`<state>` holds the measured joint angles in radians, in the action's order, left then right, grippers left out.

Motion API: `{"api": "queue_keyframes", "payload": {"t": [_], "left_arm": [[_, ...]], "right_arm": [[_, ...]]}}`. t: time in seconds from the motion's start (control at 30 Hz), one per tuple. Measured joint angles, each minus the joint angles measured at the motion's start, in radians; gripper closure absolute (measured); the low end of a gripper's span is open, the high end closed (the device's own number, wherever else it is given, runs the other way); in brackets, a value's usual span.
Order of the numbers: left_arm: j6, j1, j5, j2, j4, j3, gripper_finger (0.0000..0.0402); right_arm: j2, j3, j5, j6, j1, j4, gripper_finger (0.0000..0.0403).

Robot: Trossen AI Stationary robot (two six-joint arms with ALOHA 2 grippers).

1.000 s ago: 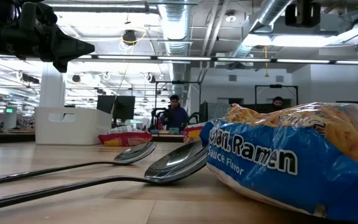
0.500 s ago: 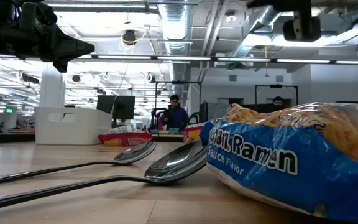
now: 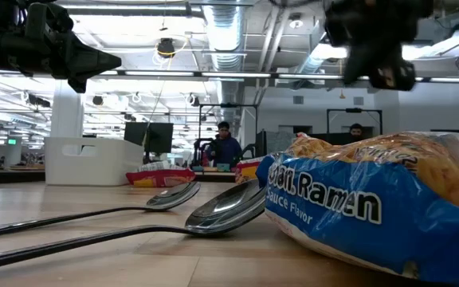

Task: Pick & Place Food Item
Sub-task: Put the green noodle pack into the top transparent bin

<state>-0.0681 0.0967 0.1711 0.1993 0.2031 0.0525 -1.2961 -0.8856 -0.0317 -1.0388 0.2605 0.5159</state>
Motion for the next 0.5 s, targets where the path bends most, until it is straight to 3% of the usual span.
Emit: {"api": "queue_keyframes", "payload": {"t": [0.3, 0.5], "left_arm": [[0.000, 0.000, 0.000, 0.000, 0.000, 0.000, 0.0399], [0.000, 0.000, 0.000, 0.000, 0.000, 0.000, 0.0399]], "right_arm": [[0.000, 0.000, 0.041, 0.002, 0.006, 0.378, 0.0403], [0.000, 0.000, 0.049, 0.002, 0.036, 0.455, 0.0403]]}}
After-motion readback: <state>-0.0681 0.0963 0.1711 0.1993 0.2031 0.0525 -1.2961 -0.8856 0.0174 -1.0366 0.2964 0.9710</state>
